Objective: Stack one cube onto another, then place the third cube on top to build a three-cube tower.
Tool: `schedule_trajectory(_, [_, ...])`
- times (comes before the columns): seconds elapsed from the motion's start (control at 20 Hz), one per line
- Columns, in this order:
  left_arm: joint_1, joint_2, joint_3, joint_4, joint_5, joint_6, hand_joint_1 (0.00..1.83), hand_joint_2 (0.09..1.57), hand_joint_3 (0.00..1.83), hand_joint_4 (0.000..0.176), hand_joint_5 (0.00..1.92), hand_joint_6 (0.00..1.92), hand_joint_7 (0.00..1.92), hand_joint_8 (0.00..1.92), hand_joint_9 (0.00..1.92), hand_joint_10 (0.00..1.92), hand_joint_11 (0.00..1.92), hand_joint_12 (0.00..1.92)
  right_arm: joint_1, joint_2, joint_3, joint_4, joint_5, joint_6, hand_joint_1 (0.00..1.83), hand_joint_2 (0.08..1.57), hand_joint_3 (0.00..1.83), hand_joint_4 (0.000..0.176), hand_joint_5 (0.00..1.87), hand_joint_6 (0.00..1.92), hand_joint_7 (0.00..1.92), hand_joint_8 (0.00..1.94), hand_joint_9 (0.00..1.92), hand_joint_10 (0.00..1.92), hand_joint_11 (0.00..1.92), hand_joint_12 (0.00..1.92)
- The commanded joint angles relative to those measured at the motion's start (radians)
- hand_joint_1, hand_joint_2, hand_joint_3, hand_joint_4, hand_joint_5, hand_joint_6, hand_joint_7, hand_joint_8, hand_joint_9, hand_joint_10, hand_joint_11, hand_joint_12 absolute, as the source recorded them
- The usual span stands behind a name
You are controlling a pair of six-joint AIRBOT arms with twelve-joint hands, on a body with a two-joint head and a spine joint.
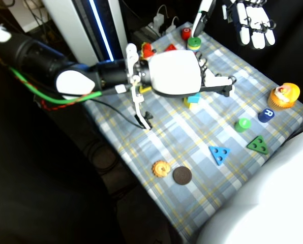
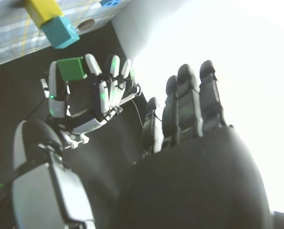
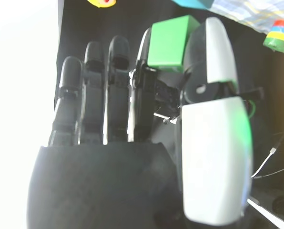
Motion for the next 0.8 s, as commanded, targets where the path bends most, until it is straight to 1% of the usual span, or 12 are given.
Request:
schedule_trajectory(0.0, [-0.006,0.003,0.005,0.027,-0.114,-0.006,0.66,0.80,0.00,0.176,0.10,0.00,0.18,0.00,0.20,0.01,0.12,0.06,0.022,-0.008,0.007,0.032,0.084,0.001,1.19,1.03,0.00,0.000,1.18,0.65,0.81,0.00,0.60,0.01,0.00,1.11])
schedule_trajectory(0.05, [-0.006,0.003,0.006,0.027,-0.115,-0.006,0.66,0.80,0.00,0.176,0.10,0.00,0.18,0.00,0.20,0.01,0.11,0.06,0.024,-0.014,0.012,0.031,0.081,0.001,1.19,1.03,0.00,0.000,1.18,0.65,0.79,0.00,0.59,0.01,0.00,1.11])
schedule_trajectory(0.1, [-0.006,0.002,0.007,0.027,-0.115,-0.006,0.66,0.81,0.00,0.176,0.10,0.00,0.17,0.00,0.19,0.00,0.06,0.04,0.025,-0.020,0.018,0.030,0.078,0.001,1.19,1.03,0.00,0.000,1.18,0.65,0.80,0.00,0.61,0.01,0.00,1.14])
schedule_trajectory(0.15, [-0.008,0.002,0.008,0.027,-0.114,-0.006,0.69,0.80,0.00,0.176,0.11,0.00,0.18,0.01,0.20,0.00,0.09,0.05,0.025,-0.024,0.021,0.028,0.074,0.001,1.19,1.03,0.00,0.000,1.17,0.65,0.79,0.00,0.62,0.01,0.00,1.12])
schedule_trajectory(0.3, [-0.011,-0.002,0.012,0.027,-0.110,-0.006,0.69,0.80,0.00,0.176,0.11,0.00,0.18,0.00,0.20,0.00,0.07,0.05,0.025,-0.030,0.025,0.020,0.066,0.001,1.19,1.03,0.00,0.000,1.17,0.65,0.79,0.00,0.61,0.01,0.00,1.11])
schedule_trajectory(0.35, [-0.011,-0.002,0.012,0.027,-0.108,-0.006,0.71,0.79,0.00,0.176,0.12,0.00,0.18,0.00,0.19,0.00,0.09,0.07,0.027,-0.031,0.025,0.009,0.058,0.001,1.19,1.03,0.00,0.000,1.16,0.67,0.80,0.00,0.62,0.00,0.00,1.16])
schedule_trajectory(0.65, [-0.012,-0.002,0.012,0.027,-0.106,-0.007,0.67,0.80,0.00,0.176,0.11,0.00,0.18,0.00,0.18,0.00,0.02,0.04,0.028,-0.031,0.025,-0.009,0.041,0.005,1.19,1.04,0.00,0.000,1.14,0.71,0.79,0.00,0.62,0.00,0.00,1.18])
schedule_trajectory(0.75, [-0.012,-0.002,0.012,0.027,-0.104,-0.007,0.67,0.80,0.00,0.176,0.11,0.00,0.18,0.00,0.17,0.00,0.05,0.07,0.028,-0.031,0.024,-0.012,0.039,0.006,1.19,1.04,0.00,0.000,1.14,0.71,0.79,0.00,0.62,0.00,0.00,1.18])
